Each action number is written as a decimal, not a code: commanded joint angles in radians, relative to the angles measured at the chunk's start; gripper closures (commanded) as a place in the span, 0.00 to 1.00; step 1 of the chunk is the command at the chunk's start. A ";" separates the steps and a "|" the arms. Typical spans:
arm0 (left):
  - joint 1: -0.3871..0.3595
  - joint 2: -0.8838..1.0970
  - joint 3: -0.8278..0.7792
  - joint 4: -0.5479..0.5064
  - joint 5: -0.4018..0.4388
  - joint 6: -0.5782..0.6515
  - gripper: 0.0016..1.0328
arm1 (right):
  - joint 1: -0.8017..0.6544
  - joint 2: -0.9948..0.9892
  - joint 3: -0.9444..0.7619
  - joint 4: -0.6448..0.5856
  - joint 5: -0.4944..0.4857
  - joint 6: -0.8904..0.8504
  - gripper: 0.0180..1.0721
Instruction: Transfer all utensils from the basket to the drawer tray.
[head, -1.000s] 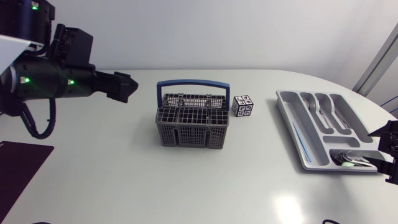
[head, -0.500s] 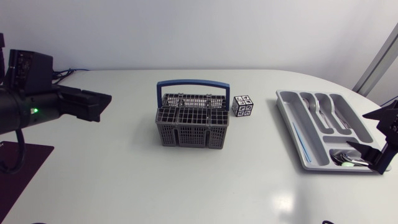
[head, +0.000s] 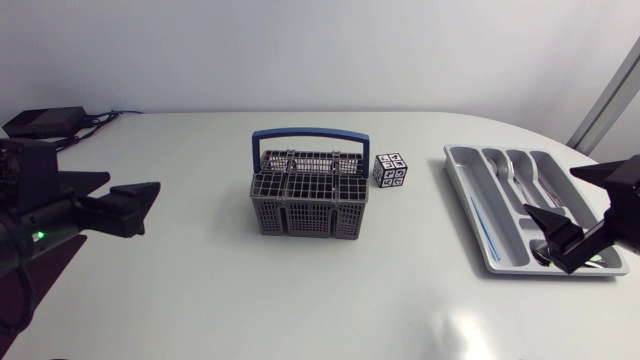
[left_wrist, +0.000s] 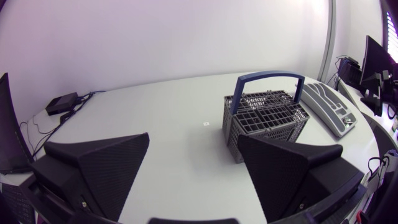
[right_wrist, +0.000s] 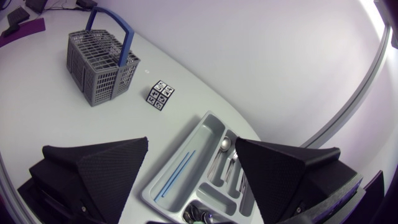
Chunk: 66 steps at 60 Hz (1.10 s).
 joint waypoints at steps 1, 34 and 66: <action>0.010 -0.037 -0.057 0.027 -0.001 0.011 0.04 | 0.047 -0.087 -0.066 0.049 0.048 0.135 0.04; 0.102 -0.300 -0.296 0.161 -0.001 -0.017 0.04 | 0.224 -0.365 -0.288 0.190 0.272 0.495 0.04; 0.152 -0.576 -0.544 0.275 -0.002 -0.056 0.04 | 0.331 -0.608 -0.523 0.326 0.425 0.771 0.04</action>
